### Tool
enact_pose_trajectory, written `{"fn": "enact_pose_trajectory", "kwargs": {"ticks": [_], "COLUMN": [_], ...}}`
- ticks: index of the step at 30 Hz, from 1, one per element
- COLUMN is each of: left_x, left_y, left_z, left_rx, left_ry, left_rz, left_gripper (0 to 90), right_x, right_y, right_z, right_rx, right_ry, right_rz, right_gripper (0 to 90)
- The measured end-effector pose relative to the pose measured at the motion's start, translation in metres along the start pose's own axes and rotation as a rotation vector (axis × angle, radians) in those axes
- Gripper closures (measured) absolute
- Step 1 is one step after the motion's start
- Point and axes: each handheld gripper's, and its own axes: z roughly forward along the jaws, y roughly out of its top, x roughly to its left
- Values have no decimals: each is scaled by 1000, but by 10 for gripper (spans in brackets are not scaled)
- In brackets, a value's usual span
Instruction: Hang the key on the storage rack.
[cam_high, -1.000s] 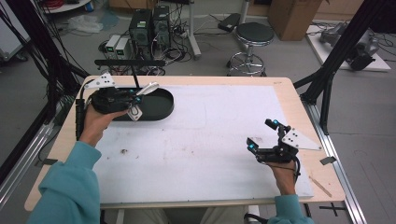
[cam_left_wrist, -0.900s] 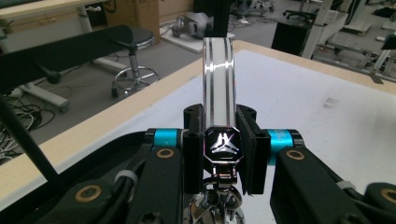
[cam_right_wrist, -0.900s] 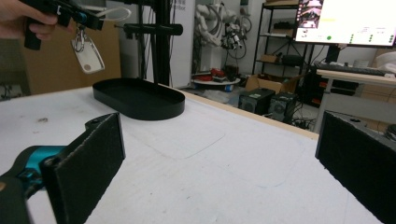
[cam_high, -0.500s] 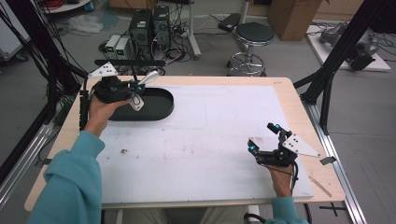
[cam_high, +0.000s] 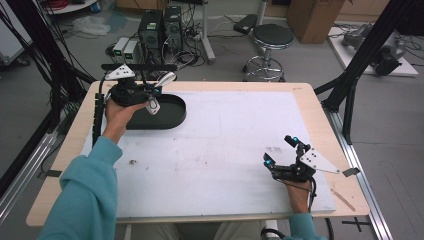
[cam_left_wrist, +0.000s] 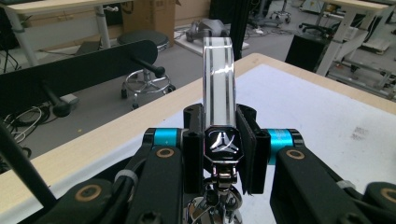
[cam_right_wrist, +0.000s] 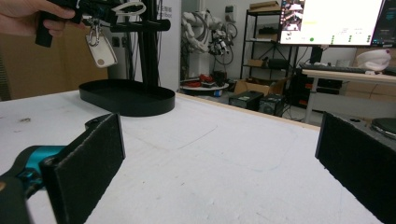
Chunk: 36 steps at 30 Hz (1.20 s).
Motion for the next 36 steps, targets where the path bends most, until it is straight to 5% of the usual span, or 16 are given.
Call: {"fn": "enact_pose_trajectory", "kwargs": {"ticks": [9,36], "left_x": [6,16], "left_y": [-5,-13], "left_z": [7,21], "left_rx": [-6,-36], "left_ry": [36,125], "left_rz": [-56,-109], "left_gripper": [742,742], "right_x": [0,-2], "right_y": [-5,-9], "right_z": [-2,-1], "right_rx": [-2,13], "right_ry": [-14,-25], "right_rz": [1,12], "right_gripper": [8,8]}}
